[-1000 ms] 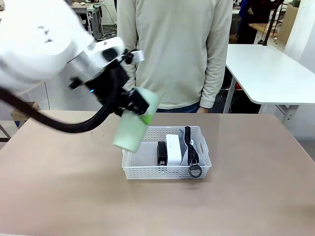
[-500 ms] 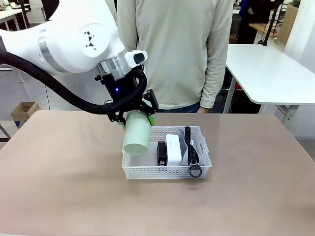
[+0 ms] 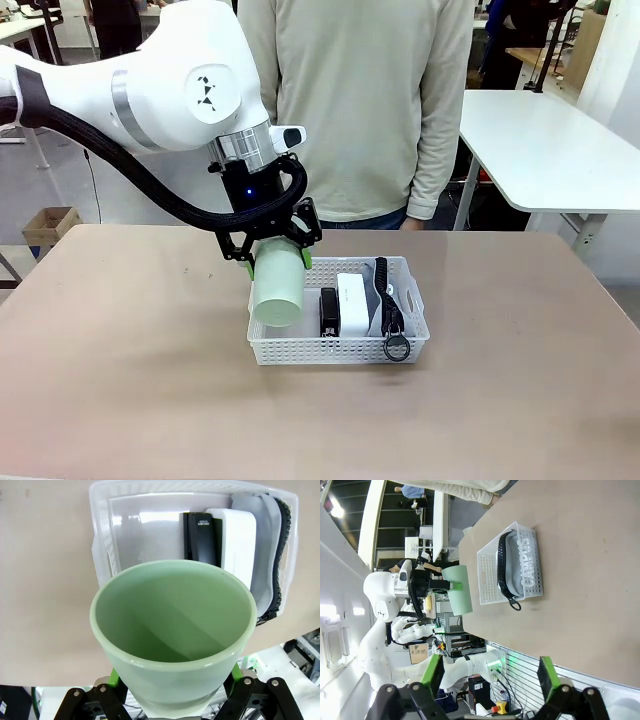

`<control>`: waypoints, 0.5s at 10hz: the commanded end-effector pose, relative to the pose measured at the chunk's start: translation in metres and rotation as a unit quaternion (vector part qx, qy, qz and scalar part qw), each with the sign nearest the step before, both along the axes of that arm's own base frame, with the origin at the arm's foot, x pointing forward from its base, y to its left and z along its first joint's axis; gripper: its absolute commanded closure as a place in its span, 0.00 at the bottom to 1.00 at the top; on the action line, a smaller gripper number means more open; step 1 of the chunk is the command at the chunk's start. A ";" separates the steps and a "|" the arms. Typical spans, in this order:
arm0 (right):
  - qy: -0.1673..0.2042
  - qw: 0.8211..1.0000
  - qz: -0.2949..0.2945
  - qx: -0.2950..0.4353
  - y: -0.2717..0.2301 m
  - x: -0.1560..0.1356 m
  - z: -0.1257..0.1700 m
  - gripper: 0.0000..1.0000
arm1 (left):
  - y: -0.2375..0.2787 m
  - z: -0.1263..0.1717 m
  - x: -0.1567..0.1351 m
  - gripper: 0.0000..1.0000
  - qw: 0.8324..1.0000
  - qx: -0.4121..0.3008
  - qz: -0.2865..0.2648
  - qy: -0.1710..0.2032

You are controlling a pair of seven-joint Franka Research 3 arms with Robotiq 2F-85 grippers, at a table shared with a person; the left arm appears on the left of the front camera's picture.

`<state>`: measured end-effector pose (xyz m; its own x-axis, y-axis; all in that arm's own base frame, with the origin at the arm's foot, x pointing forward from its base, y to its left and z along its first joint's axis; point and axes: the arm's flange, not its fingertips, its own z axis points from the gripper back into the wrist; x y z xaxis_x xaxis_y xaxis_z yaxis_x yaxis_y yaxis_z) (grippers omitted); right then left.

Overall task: Efficiently arrange items inside the basket to fit them all.
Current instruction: Pick up the Reusable plastic cup and place it inside the Organizing basket.

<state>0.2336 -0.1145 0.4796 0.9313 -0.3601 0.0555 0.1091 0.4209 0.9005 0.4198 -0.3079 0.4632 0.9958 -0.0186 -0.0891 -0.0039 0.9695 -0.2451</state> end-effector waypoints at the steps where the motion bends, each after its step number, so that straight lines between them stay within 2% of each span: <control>1: -0.009 1.000 0.006 -0.006 -0.001 0.000 -0.002 0.00 | 0.006 0.008 -0.009 0.12 1.000 -0.001 0.001 -0.014; 3: -0.009 1.000 0.006 -0.006 -0.001 0.000 -0.002 0.00 | 0.000 0.004 -0.002 0.12 1.000 -0.001 0.000 -0.004; 4: -0.009 1.000 0.006 -0.006 -0.001 0.000 -0.002 0.00 | -0.009 -0.001 0.008 0.12 0.998 0.032 0.032 -0.048; 5: -0.009 1.000 0.006 -0.006 -0.001 0.000 -0.002 0.00 | -0.016 -0.005 0.016 0.12 0.997 0.042 0.023 -0.062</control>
<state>0.2335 -0.1146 0.4796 0.9312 -0.3603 0.0556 0.1090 0.4208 0.9006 0.4271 -0.3109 0.4622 0.9999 0.0000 -0.0169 -0.0036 0.9769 -0.2136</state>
